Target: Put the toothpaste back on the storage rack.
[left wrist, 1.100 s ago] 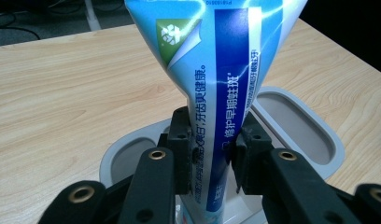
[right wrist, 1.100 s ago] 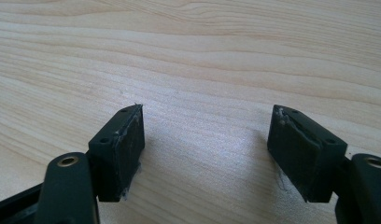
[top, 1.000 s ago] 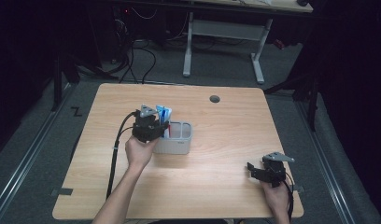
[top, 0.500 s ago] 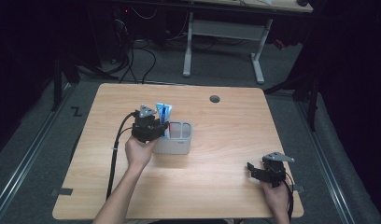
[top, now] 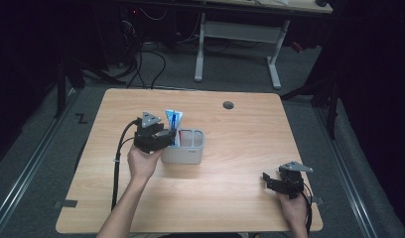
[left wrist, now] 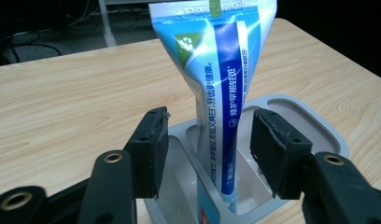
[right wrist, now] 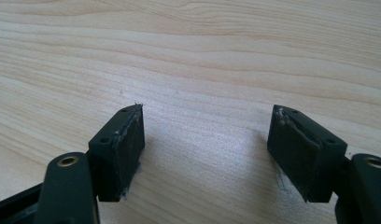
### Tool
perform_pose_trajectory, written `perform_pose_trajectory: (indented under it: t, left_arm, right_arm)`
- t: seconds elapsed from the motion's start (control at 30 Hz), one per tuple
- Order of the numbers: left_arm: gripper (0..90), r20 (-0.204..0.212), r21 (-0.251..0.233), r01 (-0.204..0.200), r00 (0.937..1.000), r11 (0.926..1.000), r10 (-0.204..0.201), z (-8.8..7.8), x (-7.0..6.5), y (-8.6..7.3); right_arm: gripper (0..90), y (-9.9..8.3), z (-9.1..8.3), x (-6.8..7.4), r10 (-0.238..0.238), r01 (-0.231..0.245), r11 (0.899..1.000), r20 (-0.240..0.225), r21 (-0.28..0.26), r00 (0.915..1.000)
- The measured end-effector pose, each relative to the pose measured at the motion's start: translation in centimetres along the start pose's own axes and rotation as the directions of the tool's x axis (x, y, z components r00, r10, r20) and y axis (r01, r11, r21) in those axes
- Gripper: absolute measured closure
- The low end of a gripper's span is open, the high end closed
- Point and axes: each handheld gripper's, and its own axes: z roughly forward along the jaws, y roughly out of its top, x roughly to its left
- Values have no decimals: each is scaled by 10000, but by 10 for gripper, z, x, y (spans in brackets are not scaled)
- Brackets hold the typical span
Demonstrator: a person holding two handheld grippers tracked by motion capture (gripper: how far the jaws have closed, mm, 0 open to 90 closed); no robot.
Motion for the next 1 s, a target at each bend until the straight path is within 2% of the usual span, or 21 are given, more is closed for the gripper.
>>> perform_pose_trajectory:
  t: [0.17,0.5,0.73,1.0]
  left_arm:
    - [457,-186,-257,-73,9998,9996,69,-11,3,0]
    - [442,-365,-612,37,9993,9981,-60,-33,14,-2]
    - [441,-434,-807,307,9985,9963,-343,-42,21,-7]
    - [441,-522,-900,367,9978,9953,-415,-50,25,-10]
  right_arm:
    - [275,0,0,0,-1,1,10000,0,0,10000]
    - [275,0,0,0,3,-3,10000,4,-1,10000]
    - [275,0,0,0,-1,1,10000,4,0,10000]
    - [275,0,0,0,1,-1,10000,5,-1,10000]
